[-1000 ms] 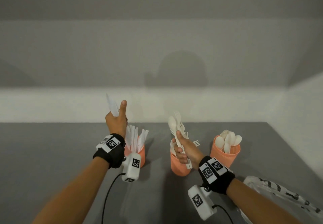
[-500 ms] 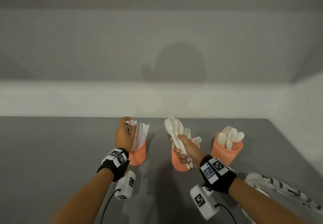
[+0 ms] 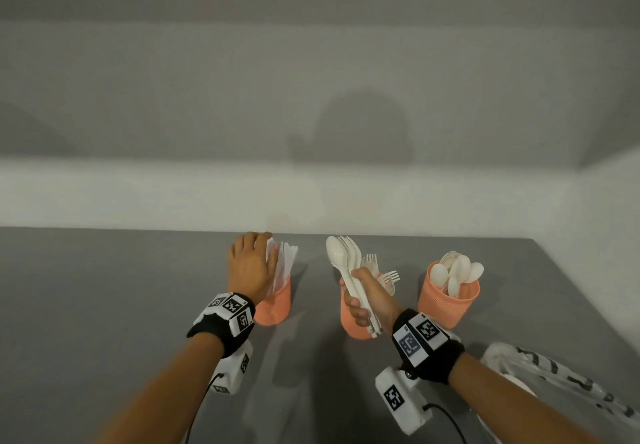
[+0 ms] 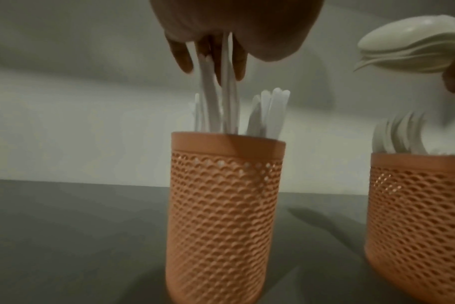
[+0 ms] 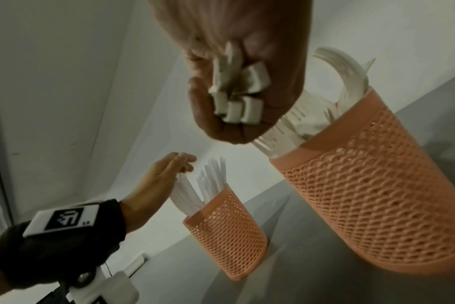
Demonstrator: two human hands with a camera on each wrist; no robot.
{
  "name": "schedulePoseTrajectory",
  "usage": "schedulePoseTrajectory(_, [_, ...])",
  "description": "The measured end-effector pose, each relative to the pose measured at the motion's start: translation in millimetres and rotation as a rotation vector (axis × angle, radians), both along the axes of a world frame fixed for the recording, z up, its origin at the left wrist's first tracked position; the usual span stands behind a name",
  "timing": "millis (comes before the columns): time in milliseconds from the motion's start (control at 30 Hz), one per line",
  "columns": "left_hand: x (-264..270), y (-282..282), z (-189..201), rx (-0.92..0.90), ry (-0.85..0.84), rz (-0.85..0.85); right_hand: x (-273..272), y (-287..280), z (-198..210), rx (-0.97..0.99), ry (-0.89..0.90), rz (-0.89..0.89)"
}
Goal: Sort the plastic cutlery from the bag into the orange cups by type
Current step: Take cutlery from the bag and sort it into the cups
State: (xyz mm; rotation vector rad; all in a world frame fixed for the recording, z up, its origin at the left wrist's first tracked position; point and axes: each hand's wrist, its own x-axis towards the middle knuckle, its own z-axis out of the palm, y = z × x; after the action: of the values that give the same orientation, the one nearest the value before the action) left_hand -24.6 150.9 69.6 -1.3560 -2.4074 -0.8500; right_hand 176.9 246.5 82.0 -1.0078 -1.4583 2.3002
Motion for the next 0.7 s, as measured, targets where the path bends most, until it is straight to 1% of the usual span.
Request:
schedulePoseTrajectory(67, [8.4,1.7,11.3,0.087,0.025,0.01,-0.2,-1.4,-1.3,0.119,-0.015,-0.019])
schedulePoseTrajectory(100, [15.2,4.0,17.4,0.15,0.008,-0.026,-0.4,-2.4,-2.2,0.181,-0.015,-0.032])
schedulePoseTrajectory(133, [24.3,6.8,24.9,0.215,-0.058,-0.074,-0.8,-3.3,-3.4,0.233,-0.01,-0.051])
schedulePoseTrajectory(167, [34.5,9.6,32.2,0.281,-0.162,-0.125,-1.2,-4.1,-4.4,0.278,-0.002,-0.072])
schedulePoseTrajectory(233, [55.5,17.0,43.5,0.373,-0.425,-0.184,-1.9,-5.3,-5.6,0.37,0.014,-0.112])
schedulePoseTrajectory(300, [73.7,23.7,48.7,0.348,-0.682,-0.209,-1.7,-6.0,-5.2,0.446,0.024,-0.148])
schedulePoseTrajectory(333, [80.9,26.6,49.2,0.313,-0.772,-0.228,-0.6,-5.9,-4.5,0.466,0.031,-0.165])
schedulePoseTrajectory(367, [86.5,29.8,47.6,0.279,-0.827,-0.251,0.9,-5.8,-3.6,0.477,0.037,-0.178])
schedulePoseTrajectory(467, [98.0,38.1,43.1,0.206,-0.875,-0.285,6.2,-4.3,-1.9,0.47,0.052,-0.179])
schedulePoseTrajectory(567, [101.7,44.2,40.6,0.235,-0.9,-0.251,11.9,-1.8,-0.8,0.422,0.069,-0.164])
schedulePoseTrajectory(700, [99.0,46.6,38.8,0.228,-0.918,-0.228,17.0,-0.7,0.2,0.303,0.127,-0.114])
